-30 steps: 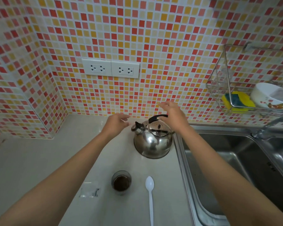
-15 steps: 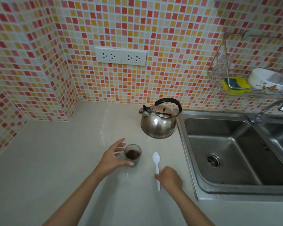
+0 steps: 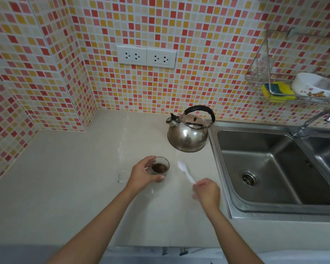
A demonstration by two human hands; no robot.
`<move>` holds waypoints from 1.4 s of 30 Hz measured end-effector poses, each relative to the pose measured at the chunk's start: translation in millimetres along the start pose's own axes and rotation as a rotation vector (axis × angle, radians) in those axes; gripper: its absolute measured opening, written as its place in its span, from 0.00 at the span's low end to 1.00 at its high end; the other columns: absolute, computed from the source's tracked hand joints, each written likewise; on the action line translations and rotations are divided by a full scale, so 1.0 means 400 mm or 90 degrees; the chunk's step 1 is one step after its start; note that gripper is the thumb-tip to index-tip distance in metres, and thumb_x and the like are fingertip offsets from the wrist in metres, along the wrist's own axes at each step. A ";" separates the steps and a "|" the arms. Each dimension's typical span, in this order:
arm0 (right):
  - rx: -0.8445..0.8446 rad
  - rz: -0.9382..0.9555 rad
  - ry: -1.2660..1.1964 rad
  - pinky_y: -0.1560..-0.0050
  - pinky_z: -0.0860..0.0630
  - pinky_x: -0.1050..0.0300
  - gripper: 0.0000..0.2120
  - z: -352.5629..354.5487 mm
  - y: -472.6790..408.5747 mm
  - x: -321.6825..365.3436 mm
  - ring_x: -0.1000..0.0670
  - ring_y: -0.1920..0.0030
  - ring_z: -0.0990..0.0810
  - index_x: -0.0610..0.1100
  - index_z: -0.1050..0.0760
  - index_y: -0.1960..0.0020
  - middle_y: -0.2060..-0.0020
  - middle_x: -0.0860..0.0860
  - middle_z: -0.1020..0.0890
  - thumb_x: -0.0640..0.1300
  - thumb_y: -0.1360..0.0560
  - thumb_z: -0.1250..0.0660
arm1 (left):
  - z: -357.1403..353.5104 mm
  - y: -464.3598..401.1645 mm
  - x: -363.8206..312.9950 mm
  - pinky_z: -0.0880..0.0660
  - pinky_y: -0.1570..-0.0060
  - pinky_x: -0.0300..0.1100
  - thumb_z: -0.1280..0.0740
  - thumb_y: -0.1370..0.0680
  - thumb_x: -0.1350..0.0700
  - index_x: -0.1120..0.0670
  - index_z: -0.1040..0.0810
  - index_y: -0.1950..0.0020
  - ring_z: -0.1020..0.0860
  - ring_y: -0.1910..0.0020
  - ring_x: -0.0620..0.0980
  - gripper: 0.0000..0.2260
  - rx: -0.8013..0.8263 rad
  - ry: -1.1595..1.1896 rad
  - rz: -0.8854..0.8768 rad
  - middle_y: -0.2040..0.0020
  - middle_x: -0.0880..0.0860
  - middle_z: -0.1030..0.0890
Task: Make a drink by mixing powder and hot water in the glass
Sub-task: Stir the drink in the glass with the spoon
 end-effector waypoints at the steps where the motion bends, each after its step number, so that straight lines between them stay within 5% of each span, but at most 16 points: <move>1: -0.019 0.030 -0.070 0.69 0.26 0.57 0.09 0.022 -0.001 0.023 0.45 0.73 0.18 0.43 0.24 0.67 0.69 0.42 0.17 0.34 0.31 0.31 | 0.001 0.000 0.000 0.29 0.35 0.39 0.17 0.41 0.63 0.54 0.23 0.35 0.23 0.38 0.48 0.36 -0.001 0.000 0.000 0.40 0.54 0.19; 6: -0.089 0.237 -0.267 0.70 0.28 0.66 0.07 0.145 0.041 0.196 0.58 0.77 0.24 0.42 0.18 0.59 0.69 0.42 0.19 0.32 0.29 0.31 | 0.003 -0.003 -0.009 0.29 0.35 0.38 0.17 0.41 0.62 0.56 0.24 0.35 0.22 0.41 0.46 0.36 0.009 -0.029 -0.003 0.42 0.53 0.19; 10: -0.045 0.336 -0.305 0.71 0.27 0.68 0.06 0.162 0.087 0.315 0.59 0.76 0.26 0.41 0.17 0.56 0.70 0.45 0.19 0.32 0.29 0.30 | 0.003 -0.005 -0.019 0.29 0.34 0.39 0.17 0.41 0.61 0.56 0.24 0.34 0.22 0.41 0.47 0.36 0.024 -0.068 -0.007 0.41 0.53 0.20; 17: 0.107 0.506 0.012 0.67 0.31 0.70 0.03 0.013 0.130 0.372 0.60 0.70 0.25 0.43 0.19 0.57 0.70 0.59 0.23 0.38 0.27 0.31 | 0.003 0.000 -0.040 0.28 0.49 0.31 0.18 0.41 0.58 0.51 0.21 0.41 0.21 0.48 0.47 0.29 0.027 -0.127 -0.039 0.47 0.49 0.18; 21: 0.159 0.502 0.116 0.67 0.32 0.62 0.04 -0.067 0.118 0.364 0.57 0.70 0.29 0.42 0.20 0.55 0.71 0.56 0.27 0.39 0.26 0.33 | 0.003 -0.004 -0.036 0.26 0.53 0.35 0.20 0.43 0.52 0.51 0.20 0.45 0.22 0.54 0.47 0.27 0.025 -0.151 -0.049 0.53 0.48 0.18; 26: 0.182 0.490 0.185 0.59 0.28 0.57 0.08 -0.105 0.093 0.365 0.49 0.60 0.24 0.42 0.20 0.52 0.61 0.48 0.21 0.41 0.23 0.37 | 0.001 -0.010 -0.032 0.22 0.50 0.45 0.20 0.42 0.52 0.50 0.20 0.50 0.21 0.55 0.50 0.23 0.024 -0.158 -0.058 0.54 0.53 0.18; 32: 0.228 0.390 0.160 0.60 0.26 0.54 0.08 -0.140 0.065 0.322 0.46 0.62 0.22 0.39 0.20 0.55 0.64 0.46 0.20 0.39 0.24 0.37 | 0.001 -0.016 -0.009 0.26 0.46 0.33 0.19 0.42 0.55 0.51 0.20 0.42 0.20 0.48 0.47 0.29 0.023 -0.117 -0.039 0.48 0.49 0.18; 38: 0.207 0.382 0.064 0.59 0.25 0.52 0.08 -0.152 0.054 0.315 0.47 0.63 0.22 0.38 0.20 0.60 0.65 0.47 0.19 0.40 0.25 0.34 | -0.004 -0.016 0.026 0.24 0.44 0.31 0.18 0.41 0.61 0.51 0.20 0.40 0.19 0.42 0.45 0.30 0.008 0.003 -0.017 0.45 0.50 0.16; 42: 0.194 0.369 0.078 0.60 0.27 0.55 0.10 -0.152 0.041 0.302 0.49 0.64 0.24 0.37 0.21 0.61 0.67 0.48 0.21 0.40 0.23 0.36 | -0.006 -0.020 0.040 0.24 0.38 0.39 0.18 0.43 0.61 0.53 0.21 0.38 0.20 0.40 0.47 0.33 0.009 0.055 -0.002 0.43 0.52 0.17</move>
Point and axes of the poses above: each hand's wrist, its own y-axis away from the middle knuckle, its own z-axis out of the back of the hand, x = y × z, the point moved 6 cm from there along -y, towards the middle knuckle
